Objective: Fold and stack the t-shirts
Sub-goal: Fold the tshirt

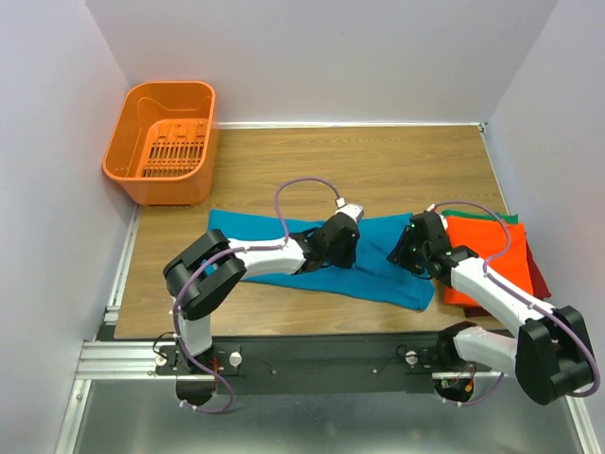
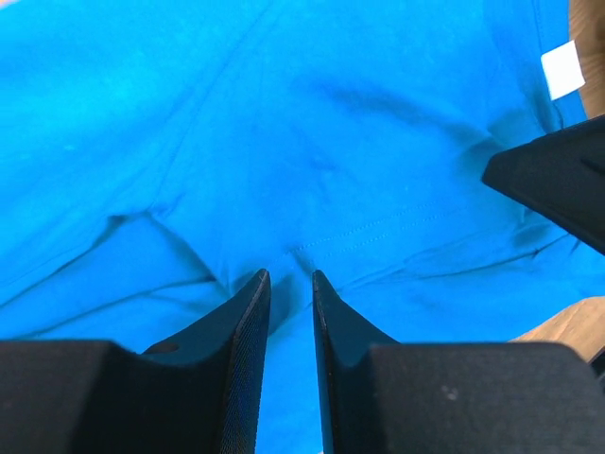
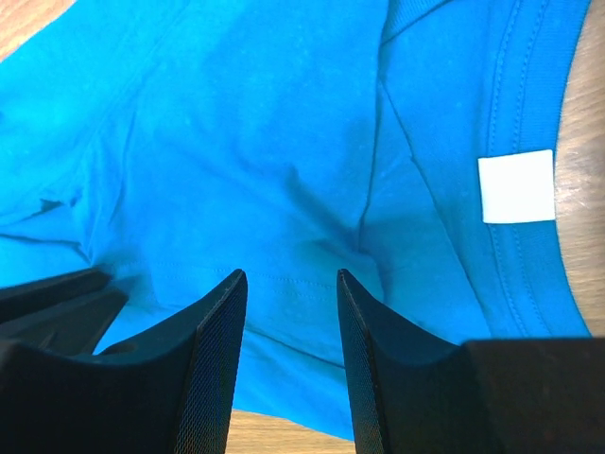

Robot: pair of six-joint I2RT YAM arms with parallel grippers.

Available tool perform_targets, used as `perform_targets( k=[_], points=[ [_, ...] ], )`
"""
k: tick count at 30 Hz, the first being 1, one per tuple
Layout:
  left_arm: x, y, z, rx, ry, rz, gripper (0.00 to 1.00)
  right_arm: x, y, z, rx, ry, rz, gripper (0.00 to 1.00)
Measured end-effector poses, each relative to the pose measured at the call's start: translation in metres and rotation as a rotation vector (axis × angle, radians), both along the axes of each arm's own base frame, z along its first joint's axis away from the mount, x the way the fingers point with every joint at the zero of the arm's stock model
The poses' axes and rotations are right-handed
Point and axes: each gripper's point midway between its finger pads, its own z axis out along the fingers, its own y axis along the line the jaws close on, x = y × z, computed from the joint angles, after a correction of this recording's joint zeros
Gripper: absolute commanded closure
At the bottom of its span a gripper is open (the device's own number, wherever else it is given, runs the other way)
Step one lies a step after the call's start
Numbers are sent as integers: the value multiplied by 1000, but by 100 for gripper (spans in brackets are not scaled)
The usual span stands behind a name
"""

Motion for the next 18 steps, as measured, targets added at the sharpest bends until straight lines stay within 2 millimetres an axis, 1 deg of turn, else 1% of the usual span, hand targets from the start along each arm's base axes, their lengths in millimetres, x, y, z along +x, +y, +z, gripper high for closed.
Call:
perform_targets(
  k=[5,7,9,10,11,12,13,14,17,18],
  points=[
    [8,12,18,7,-37,66,66,8,4,-3,4,34,-24,50],
    [14,24,28,2,-47,113,66,13,5,-6,1,51,-33,50],
    [17,35,30,4,-47,146,66,16,5,-10,-5,64,-45,50],
    [19,45,29,10,-45,169,66,18,5,-12,-10,69,-54,50],
    [19,50,28,15,-41,182,66,20,4,-13,-16,73,-59,50],
    [20,60,23,28,-34,203,66,21,4,-15,-21,78,-64,50],
    [20,65,19,37,-28,212,67,24,4,-18,-25,84,-69,50],
    [18,71,12,53,-15,225,67,25,4,-20,-31,91,-72,49],
    [7,85,-7,99,22,230,70,33,4,-26,-50,105,-82,49],
    [1,90,-14,117,37,231,71,40,5,-25,-54,97,-86,49]
  ],
)
